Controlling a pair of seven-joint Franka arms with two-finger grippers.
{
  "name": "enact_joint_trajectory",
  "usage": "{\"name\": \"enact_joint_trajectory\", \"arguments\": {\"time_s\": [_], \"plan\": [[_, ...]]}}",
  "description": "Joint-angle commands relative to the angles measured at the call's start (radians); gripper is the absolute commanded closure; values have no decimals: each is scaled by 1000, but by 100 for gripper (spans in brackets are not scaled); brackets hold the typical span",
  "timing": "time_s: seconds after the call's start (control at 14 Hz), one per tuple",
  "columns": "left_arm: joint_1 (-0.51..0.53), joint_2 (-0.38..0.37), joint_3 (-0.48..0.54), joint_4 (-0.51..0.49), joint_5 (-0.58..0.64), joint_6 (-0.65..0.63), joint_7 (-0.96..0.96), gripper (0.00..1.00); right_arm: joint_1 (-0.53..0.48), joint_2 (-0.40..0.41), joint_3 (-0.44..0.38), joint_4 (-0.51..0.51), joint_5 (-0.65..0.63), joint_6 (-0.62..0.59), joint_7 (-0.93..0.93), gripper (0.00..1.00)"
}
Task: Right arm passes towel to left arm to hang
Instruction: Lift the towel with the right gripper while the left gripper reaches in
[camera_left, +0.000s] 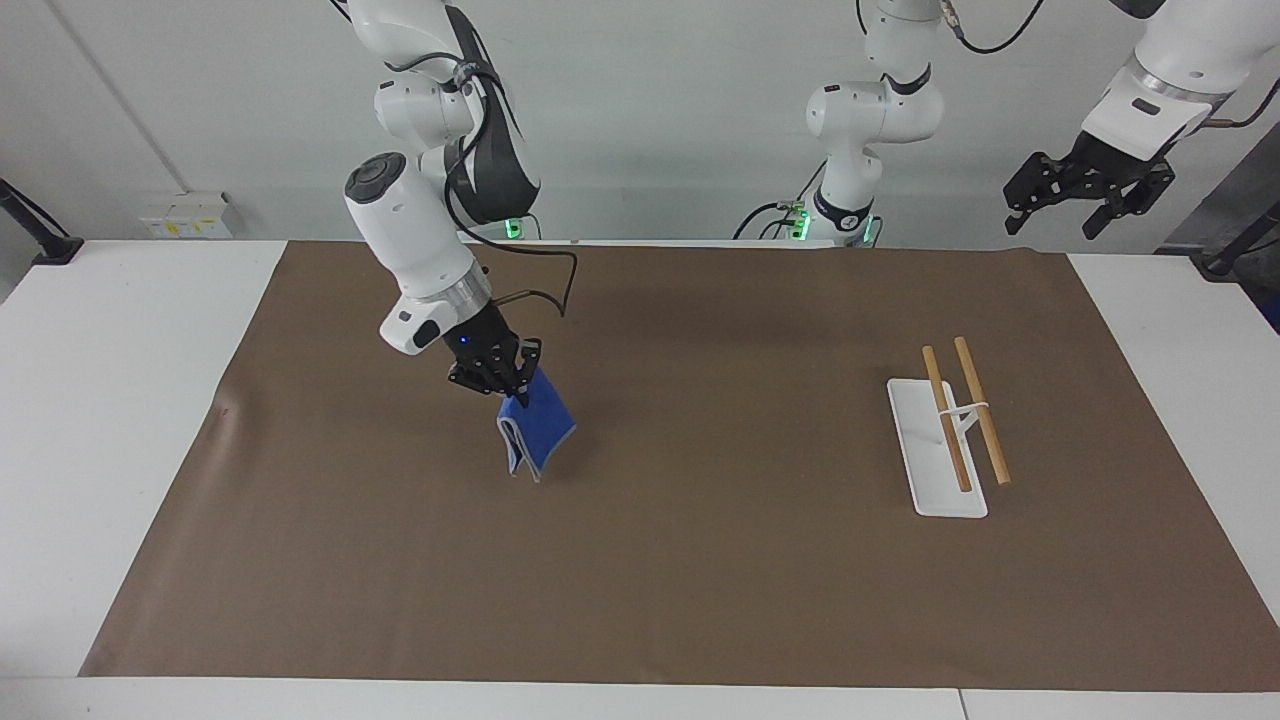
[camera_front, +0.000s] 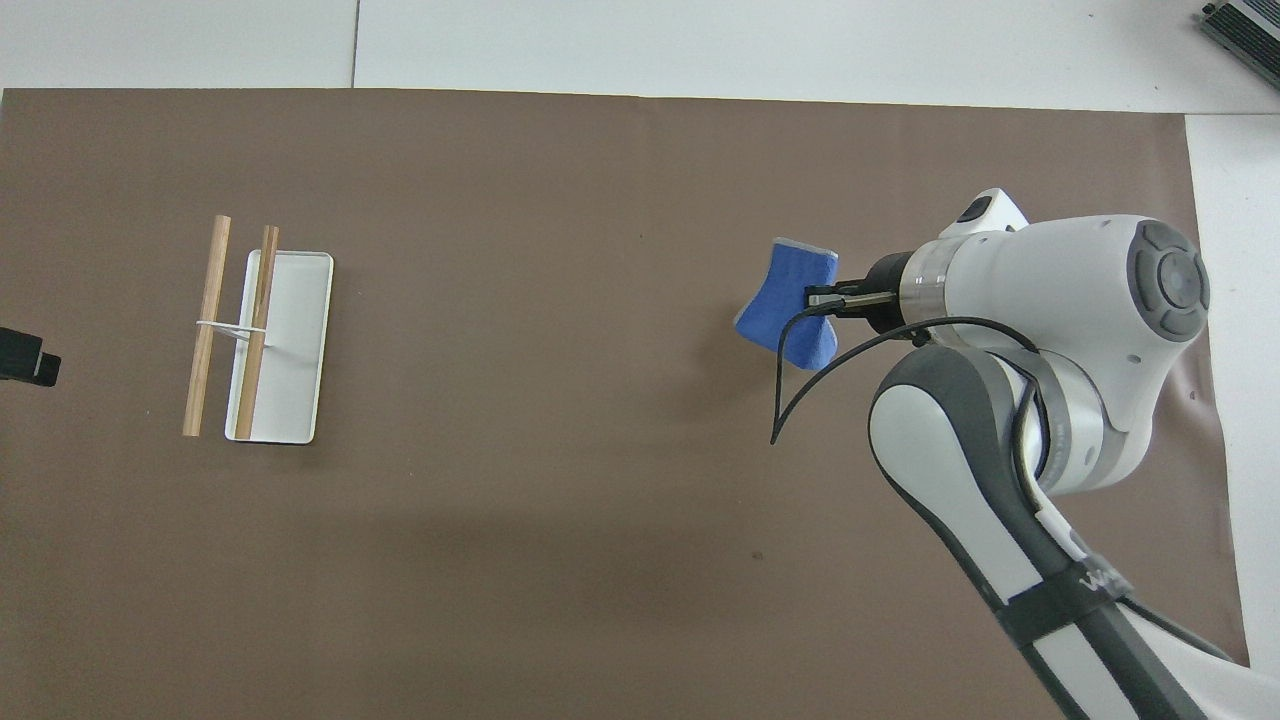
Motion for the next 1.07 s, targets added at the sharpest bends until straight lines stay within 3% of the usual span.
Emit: {"name": "enact_joint_trajectory", "arguments": {"time_s": [0.0,0.29,0.64,1.0], "plan": [[-20,-33,-15,-49,2,21,-49,0,-9,3,44,34,115,-15,-24,100],[-26,-65,-16,-147,-181,168,-325,0,-7,-3,103,34,393,8,-41,100],[-77,-156,-22,-352,-397,364,-686,0,-7,-50,120,-33,770,-6,-251,100],[-155,-232,-32,-539,-552,618,-927,0,27,-57,120,-55,824,34,-282,100]]}}
